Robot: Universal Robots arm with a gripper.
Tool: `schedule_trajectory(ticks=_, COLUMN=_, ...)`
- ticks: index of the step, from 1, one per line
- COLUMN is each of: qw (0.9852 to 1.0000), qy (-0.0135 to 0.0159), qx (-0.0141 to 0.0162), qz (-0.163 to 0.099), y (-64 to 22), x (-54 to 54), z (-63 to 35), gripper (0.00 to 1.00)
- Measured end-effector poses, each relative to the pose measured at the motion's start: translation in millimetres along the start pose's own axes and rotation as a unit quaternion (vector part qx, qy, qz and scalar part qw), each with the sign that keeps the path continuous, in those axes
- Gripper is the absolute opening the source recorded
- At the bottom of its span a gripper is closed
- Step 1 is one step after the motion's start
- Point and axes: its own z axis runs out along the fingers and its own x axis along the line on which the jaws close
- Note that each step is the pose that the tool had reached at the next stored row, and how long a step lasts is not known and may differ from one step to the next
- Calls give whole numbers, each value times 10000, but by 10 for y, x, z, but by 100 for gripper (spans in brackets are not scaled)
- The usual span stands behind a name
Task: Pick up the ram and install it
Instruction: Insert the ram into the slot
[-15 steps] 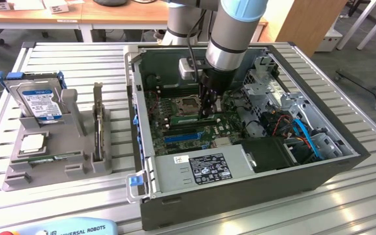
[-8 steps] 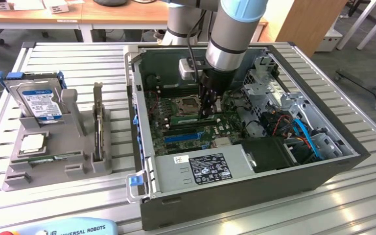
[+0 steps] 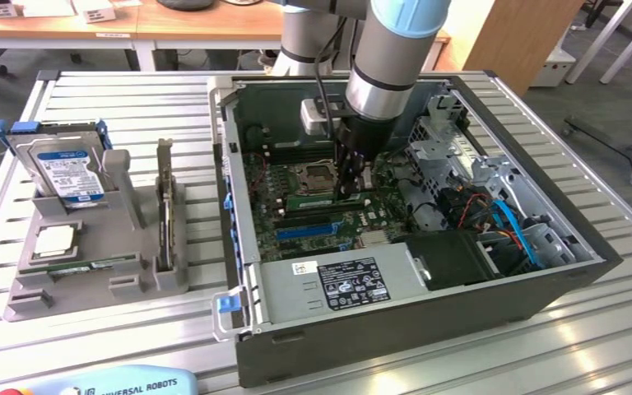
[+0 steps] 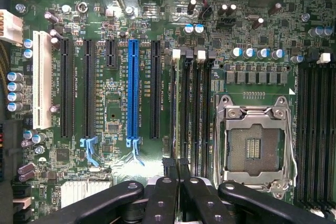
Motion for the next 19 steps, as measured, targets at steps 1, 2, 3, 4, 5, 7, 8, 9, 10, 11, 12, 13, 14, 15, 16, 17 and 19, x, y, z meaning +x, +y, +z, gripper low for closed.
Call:
schedule_trajectory(ticks=1, qw=10000, qy=0, qx=0, qz=0, y=0, x=1, z=1, gripper=11)
schedule_trajectory(ticks=2, qw=10000, qy=0, qx=0, qz=0, y=0, x=1, z=5, gripper=11)
schedule_trajectory(ticks=3, qw=10000, qy=0, qx=0, qz=0, y=0, x=1, z=7, gripper=11)
schedule_trajectory(ticks=4, qw=10000, qy=1, qx=0, qz=0, y=0, x=1, z=8, gripper=11)
schedule_trajectory(ticks=5, qw=10000, qy=0, qx=0, qz=0, y=0, x=0, z=10, gripper=11)
schedule_trajectory(ticks=7, qw=10000, qy=0, qx=0, qz=0, y=0, x=1, z=13, gripper=11)
schedule_trajectory(ticks=8, qw=10000, qy=0, qx=0, qz=0, y=-1, x=0, z=16, gripper=11)
schedule_trajectory(ticks=9, qw=10000, qy=-1, qx=0, qz=0, y=-1, x=0, z=19, gripper=11)
schedule_trajectory(ticks=10, qw=10000, qy=0, qx=0, qz=0, y=-1, x=1, z=22, gripper=11)
schedule_trajectory(ticks=11, qw=10000, qy=0, qx=0, qz=0, y=-1, x=1, z=26, gripper=11)
schedule_trajectory(ticks=12, qw=10000, qy=0, qx=0, qz=0, y=-1, x=1, z=30, gripper=11)
schedule_trajectory(ticks=13, qw=10000, qy=0, qx=0, qz=0, y=-1, x=1, z=32, gripper=11)
schedule_trajectory(ticks=14, qw=10000, qy=1, qx=-1, qz=0, y=-1, x=1, z=32, gripper=11)
schedule_trajectory(ticks=15, qw=10000, qy=1, qx=-1, qz=0, y=-1, x=1, z=33, gripper=11)
schedule_trajectory(ticks=16, qw=10000, qy=0, qx=0, qz=0, y=-2, x=1, z=35, gripper=11)
schedule_trajectory(ticks=17, qw=10000, qy=0, qx=0, qz=0, y=-1, x=1, z=36, gripper=11)
schedule_trajectory(ticks=19, qw=10000, qy=-1, qx=0, qz=0, y=-2, x=1, z=42, gripper=11)
